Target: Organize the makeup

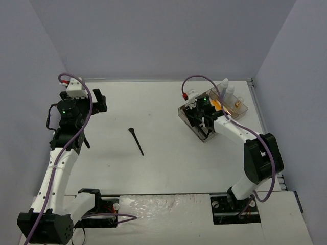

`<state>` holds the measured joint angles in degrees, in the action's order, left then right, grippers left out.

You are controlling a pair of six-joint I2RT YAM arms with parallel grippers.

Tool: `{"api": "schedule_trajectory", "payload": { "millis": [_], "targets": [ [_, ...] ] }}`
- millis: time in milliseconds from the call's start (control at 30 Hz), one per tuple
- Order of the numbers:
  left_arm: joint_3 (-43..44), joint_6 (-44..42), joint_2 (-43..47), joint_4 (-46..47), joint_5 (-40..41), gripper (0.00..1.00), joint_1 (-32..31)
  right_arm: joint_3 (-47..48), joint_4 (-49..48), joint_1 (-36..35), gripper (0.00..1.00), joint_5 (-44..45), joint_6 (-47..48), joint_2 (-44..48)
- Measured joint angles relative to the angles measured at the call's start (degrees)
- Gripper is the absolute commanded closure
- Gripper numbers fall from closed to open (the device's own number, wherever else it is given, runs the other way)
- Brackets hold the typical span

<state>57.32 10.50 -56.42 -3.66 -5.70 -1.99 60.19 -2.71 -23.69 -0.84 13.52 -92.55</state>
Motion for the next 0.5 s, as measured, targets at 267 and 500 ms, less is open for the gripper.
{"api": "schedule_trajectory", "payload": {
  "millis": [267,500],
  "targets": [
    [0.0,0.0,0.0,0.0,-0.1,0.03,0.4,1.2,-4.3,-17.8,0.29,2.6,-11.7,-2.0],
    [0.0,0.0,0.0,0.0,-0.1,0.03,0.5,10.4,-8.1,-28.8,0.29,6.5,-18.8,-14.6]
  ]
}}
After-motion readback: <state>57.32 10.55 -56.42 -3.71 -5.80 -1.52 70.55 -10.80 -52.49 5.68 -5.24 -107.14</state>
